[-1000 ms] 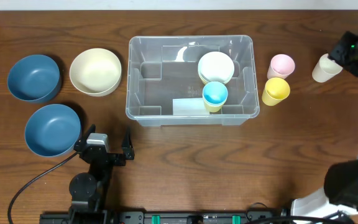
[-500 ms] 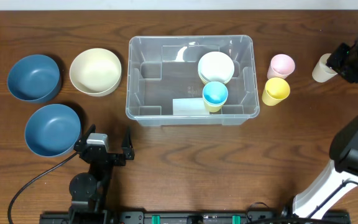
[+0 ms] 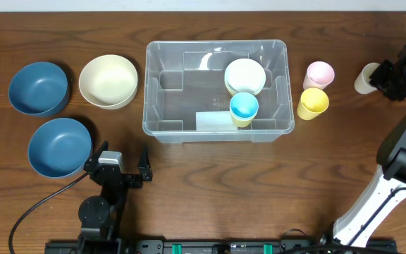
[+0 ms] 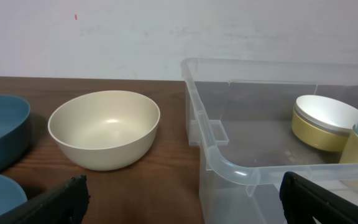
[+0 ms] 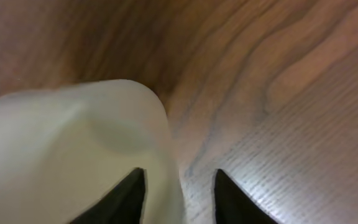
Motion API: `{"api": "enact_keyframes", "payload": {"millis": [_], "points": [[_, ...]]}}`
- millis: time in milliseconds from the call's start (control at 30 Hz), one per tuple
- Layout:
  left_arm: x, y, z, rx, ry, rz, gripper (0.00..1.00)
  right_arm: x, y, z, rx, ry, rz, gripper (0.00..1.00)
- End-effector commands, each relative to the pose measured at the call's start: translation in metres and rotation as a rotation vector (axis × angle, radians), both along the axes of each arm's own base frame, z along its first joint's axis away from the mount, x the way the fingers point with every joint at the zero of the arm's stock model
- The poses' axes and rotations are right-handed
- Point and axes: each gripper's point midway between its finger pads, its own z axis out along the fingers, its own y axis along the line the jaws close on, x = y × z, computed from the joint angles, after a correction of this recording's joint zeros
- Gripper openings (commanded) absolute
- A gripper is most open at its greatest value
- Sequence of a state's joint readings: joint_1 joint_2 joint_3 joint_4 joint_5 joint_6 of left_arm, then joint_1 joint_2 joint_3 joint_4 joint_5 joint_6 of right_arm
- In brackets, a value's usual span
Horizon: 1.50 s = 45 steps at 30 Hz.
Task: Pack container
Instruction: 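Release and move the right gripper to the cream cup, then grasp the cream cup, carry it and stack onto the blue cup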
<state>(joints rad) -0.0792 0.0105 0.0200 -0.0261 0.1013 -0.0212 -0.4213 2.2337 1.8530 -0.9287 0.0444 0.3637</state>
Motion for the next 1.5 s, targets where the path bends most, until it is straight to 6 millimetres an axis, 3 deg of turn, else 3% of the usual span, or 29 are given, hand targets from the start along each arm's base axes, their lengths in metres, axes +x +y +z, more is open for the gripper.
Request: {"api": "enact_keyframes", "payload": {"millis": [0, 133, 300, 400, 533, 700, 767, 900, 1033, 1200, 1467], "points": [[-0.001, -0.001, -0.015, 0.015, 0.045, -0.011, 0.98, -0.003, -0.003, -0.011, 0.000, 0.027, 0.004, 0.23], [-0.001, -0.001, -0.015, 0.015, 0.044, -0.011, 0.98, -0.008, -0.001, -0.011, 0.006, 0.049, 0.006, 0.02], [-0.001, -0.001, -0.015, 0.015, 0.045, -0.011, 0.98, -0.021, 0.005, 0.005, 0.020, 0.074, 0.007, 0.01], [-0.001, -0.001, -0.015, 0.015, 0.044, -0.011, 0.98, -0.028, 0.011, 0.029, 0.028, 0.063, 0.010, 0.01], [-0.001, -0.001, -0.015, 0.015, 0.044, -0.011, 0.98, -0.033, 0.029, 0.090, 0.055, -0.052, 0.040, 0.01], [-0.001, -0.001, -0.015, 0.015, 0.044, -0.011, 0.98, -0.037, 0.084, 0.177, 0.144, -0.268, 0.151, 0.01], [-0.001, -0.001, -0.015, 0.015, 0.044, -0.011, 0.98, -0.043, 0.117, 0.207, 0.159, -0.330, 0.242, 0.01], [-0.001, -0.001, -0.015, 0.015, 0.045, -0.011, 0.98, -0.058, 0.181, 0.233, 0.151, -0.346, 0.421, 0.01], [-0.001, -0.001, -0.015, 0.015, 0.045, -0.011, 0.98, -0.070, 0.246, 0.226, 0.139, -0.275, 0.587, 0.01], [-0.001, -0.001, -0.015, 0.015, 0.045, -0.011, 0.98, -0.079, 0.311, 0.197, 0.100, -0.182, 0.725, 0.01], [-0.001, -0.001, -0.015, 0.015, 0.044, -0.011, 0.98, -0.085, 0.366, 0.133, 0.100, -0.064, 0.822, 0.01]]}}
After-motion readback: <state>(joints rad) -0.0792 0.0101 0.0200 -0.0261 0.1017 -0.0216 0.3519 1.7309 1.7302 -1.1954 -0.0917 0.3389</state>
